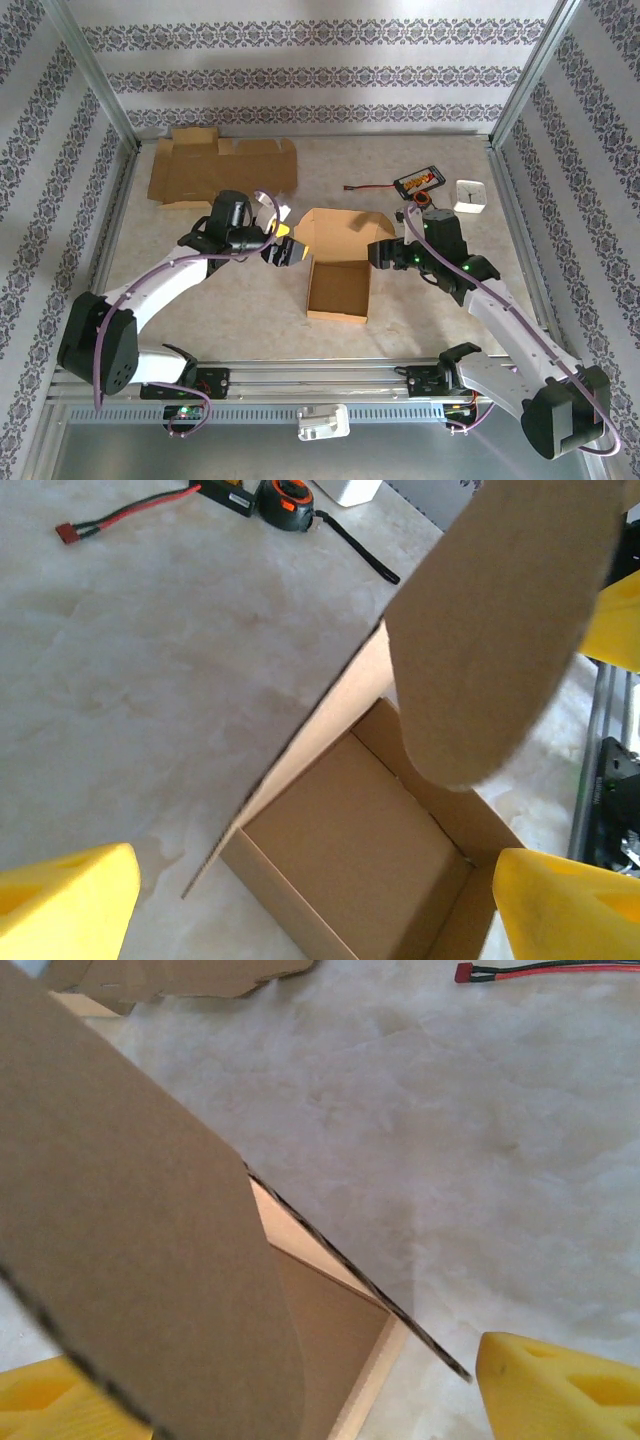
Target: Fold the paper box
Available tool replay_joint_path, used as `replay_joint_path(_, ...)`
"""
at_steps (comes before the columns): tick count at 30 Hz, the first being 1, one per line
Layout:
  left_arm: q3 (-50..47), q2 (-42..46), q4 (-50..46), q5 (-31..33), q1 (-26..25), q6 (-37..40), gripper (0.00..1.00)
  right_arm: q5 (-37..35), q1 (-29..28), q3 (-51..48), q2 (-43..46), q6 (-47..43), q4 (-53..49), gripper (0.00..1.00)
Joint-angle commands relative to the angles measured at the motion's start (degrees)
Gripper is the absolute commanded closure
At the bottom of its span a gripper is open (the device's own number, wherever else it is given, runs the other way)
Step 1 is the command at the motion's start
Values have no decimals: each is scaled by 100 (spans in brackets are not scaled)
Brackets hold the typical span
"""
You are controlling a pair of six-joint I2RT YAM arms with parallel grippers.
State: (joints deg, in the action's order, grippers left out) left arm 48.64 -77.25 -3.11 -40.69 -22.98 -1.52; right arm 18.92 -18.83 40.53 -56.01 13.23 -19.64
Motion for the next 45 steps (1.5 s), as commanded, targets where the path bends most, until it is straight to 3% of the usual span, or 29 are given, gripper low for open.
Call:
replay_joint_path(1, 263, -134, 393, -64, -125, 529, 8, -12, 72, 113, -6, -222, 243, 23)
replay_joint_path(7, 486, -373, 258, 148, -222, 797, 14, -95, 78, 123, 5, -339, 285, 33)
replay_joint_path(20, 584, -321, -98, 890, -529, 359, 41, -207, 46, 60, 95, -35, 269, 57)
replay_joint_path(25, 508, -67, -513, 1654, -629, 216, 43, -418, -155, 86, 88, -44, 246, 65)
replay_joint_path(32, 638, 130, -1339, 2327, -669, 341, 56, -909, -562, 230, -29, -621, 138, 71)
replay_joint_path(36, 713, 141, -1656, 2888, -671, 322, 63, -1073, -736, 373, -186, -801, 158, 81)
replay_joint_path(45, 755, 110, -865, 3562, -667, 31, 88, -1774, -1290, 963, -748, -1484, 690, 93)
